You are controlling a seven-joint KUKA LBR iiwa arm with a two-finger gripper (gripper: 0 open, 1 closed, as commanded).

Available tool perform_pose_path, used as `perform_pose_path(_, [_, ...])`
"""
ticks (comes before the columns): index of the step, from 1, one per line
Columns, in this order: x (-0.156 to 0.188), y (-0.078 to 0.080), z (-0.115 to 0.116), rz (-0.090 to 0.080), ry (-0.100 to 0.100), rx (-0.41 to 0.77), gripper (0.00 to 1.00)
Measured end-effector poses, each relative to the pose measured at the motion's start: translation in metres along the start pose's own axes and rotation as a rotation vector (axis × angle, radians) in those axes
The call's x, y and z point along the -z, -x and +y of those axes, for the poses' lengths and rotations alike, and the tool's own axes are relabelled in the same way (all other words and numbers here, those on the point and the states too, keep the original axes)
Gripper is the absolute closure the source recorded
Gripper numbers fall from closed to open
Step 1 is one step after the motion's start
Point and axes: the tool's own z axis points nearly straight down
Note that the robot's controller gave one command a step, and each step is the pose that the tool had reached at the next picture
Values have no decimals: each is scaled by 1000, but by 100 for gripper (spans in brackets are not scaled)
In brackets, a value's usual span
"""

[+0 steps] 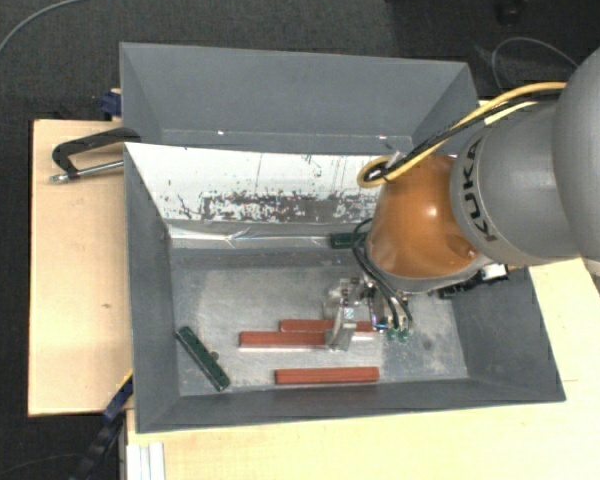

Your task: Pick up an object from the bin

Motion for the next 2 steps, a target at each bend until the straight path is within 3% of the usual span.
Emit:
perform_pose_path(1, [2,-1,4,-2,-4,-34,100])
perform_pose_path(2, [135,0,9,-11,-2,-18,100])
